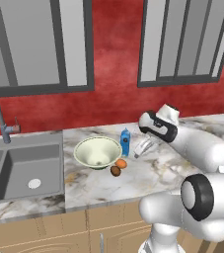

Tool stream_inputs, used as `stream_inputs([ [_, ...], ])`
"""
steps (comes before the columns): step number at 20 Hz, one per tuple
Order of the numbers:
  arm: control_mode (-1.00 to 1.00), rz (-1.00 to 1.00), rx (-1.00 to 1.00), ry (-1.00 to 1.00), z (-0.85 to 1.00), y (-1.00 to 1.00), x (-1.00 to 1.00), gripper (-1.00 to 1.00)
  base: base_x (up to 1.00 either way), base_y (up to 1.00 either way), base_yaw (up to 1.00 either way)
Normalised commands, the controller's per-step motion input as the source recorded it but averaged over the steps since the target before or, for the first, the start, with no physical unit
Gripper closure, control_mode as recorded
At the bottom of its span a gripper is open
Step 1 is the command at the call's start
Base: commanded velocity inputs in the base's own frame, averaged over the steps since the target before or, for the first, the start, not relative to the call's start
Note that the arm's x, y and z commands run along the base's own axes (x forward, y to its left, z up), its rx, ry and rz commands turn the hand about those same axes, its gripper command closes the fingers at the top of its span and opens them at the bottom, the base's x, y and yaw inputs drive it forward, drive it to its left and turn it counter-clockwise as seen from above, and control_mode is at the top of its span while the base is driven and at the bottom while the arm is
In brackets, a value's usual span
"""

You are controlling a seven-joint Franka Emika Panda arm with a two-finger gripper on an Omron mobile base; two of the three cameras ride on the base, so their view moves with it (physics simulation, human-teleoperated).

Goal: Gather the eggs and milk located in the vicinity of the sink area and place them right next to the bowl.

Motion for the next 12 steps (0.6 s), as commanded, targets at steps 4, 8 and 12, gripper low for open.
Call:
stream_inputs([
  [4, -1.0, -0.15, -0.28, 0.35, 0.31, -0.08, -0.08, -1.0, 0.0, 0.0, 0.0],
  [8, -1.0, -0.25, -0.35, 0.13, 0.25, -0.24, -0.25, -1.0, 0.0, 0.0, 0.0],
  [12, -1.0, -0.24, -0.35, 0.03, 0.08, -0.31, -0.37, -1.0, 0.0, 0.0, 0.0],
])
